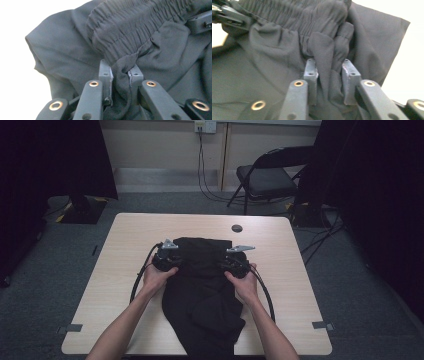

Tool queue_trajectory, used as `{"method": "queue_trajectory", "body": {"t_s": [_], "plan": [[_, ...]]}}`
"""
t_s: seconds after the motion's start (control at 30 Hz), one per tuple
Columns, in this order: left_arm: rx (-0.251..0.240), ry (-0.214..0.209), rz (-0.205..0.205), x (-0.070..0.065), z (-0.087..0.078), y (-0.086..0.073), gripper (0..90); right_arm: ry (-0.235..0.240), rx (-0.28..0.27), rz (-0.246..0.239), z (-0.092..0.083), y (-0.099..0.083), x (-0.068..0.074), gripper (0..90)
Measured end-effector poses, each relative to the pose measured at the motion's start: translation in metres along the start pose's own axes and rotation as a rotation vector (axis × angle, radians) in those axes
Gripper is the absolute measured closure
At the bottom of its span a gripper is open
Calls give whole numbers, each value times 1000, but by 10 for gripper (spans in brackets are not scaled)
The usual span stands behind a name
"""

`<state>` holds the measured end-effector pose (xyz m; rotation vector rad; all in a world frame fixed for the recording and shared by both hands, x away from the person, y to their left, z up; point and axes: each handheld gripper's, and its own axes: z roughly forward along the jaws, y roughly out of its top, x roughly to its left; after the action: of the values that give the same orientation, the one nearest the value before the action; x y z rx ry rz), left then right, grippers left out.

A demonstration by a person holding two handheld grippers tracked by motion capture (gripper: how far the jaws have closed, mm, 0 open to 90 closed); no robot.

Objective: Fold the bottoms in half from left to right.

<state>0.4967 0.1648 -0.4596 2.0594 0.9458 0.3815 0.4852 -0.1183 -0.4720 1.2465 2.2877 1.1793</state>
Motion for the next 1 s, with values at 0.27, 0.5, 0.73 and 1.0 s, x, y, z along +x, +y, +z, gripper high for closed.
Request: {"method": "queue_trajectory", "body": {"t_s": [0.27,0.5,0.73,1.0], "plan": [[-172,-21,11,-9,-54,51,793,8,-169,-29,-58,51,6,742],[-308,-75,89,-39,-119,84,794,37,-317,-86,-124,86,18,768],[-368,-199,101,-85,-169,56,791,116,-392,-141,-186,77,44,777],[-132,-306,42,-117,-143,-39,787,197,-179,-159,-191,-12,72,775]]}}
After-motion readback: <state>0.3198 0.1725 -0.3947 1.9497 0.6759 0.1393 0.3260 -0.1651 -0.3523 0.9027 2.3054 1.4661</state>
